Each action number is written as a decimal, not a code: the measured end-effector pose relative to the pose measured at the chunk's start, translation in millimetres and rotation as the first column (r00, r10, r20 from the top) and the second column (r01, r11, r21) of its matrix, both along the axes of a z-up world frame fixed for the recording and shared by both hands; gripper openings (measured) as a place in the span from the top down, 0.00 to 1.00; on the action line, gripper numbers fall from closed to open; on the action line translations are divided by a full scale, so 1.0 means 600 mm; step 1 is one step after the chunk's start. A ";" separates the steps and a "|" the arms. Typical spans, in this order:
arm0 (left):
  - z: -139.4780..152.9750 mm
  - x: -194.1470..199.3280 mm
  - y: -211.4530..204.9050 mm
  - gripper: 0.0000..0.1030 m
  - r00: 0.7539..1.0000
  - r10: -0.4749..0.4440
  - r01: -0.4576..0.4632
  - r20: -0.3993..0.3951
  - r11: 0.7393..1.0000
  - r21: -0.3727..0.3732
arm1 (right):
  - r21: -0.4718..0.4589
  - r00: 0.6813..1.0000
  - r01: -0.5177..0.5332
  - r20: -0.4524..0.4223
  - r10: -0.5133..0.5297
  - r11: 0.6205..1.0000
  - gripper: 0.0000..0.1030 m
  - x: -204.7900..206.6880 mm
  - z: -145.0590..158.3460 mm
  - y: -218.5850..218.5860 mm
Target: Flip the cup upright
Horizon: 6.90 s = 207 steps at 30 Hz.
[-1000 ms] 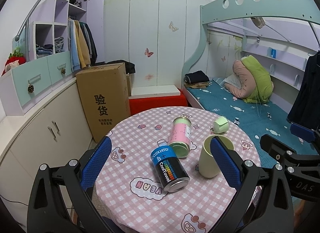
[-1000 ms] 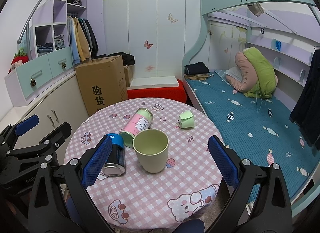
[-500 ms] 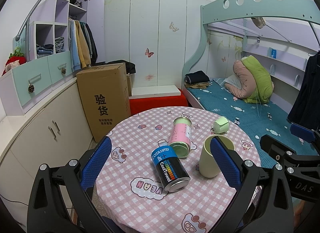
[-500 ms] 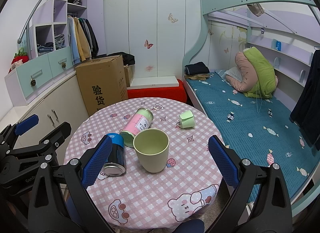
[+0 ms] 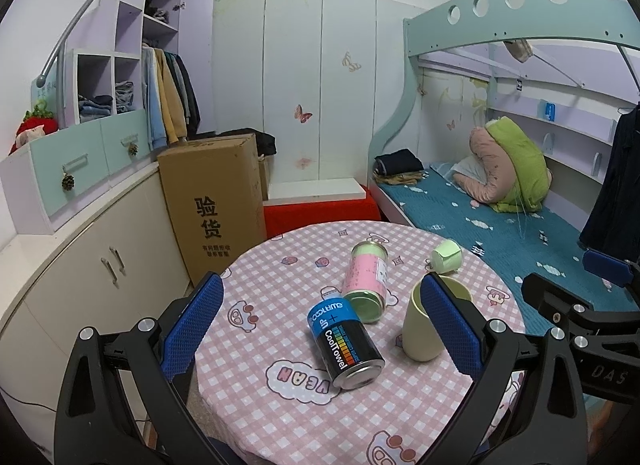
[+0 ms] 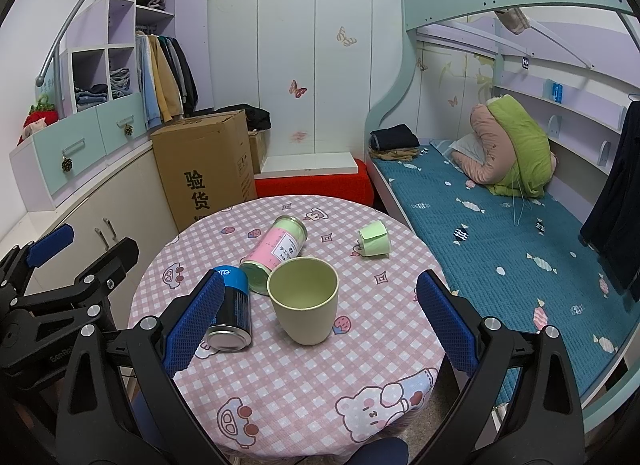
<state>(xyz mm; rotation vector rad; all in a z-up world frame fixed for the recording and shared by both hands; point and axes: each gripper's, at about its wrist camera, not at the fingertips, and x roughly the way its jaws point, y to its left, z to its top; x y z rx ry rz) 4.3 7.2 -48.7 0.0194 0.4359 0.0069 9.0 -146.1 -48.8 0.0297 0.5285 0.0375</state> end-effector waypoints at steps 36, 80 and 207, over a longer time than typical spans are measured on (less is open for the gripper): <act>0.002 0.004 -0.001 0.08 1.000 0.000 0.000 -0.014 1.000 -0.003 | -0.001 1.000 0.002 -0.001 -0.002 1.000 0.06 0.000 -0.002 -0.001; -0.005 -0.006 -0.007 0.08 1.000 0.009 -0.009 0.006 1.000 -0.001 | 0.001 1.000 0.004 0.000 -0.004 1.000 0.06 -0.001 -0.003 -0.003; 0.003 -0.003 0.001 0.08 1.000 0.009 -0.009 0.000 1.000 -0.015 | -0.002 1.000 0.004 0.007 -0.004 1.000 0.06 -0.006 0.003 -0.002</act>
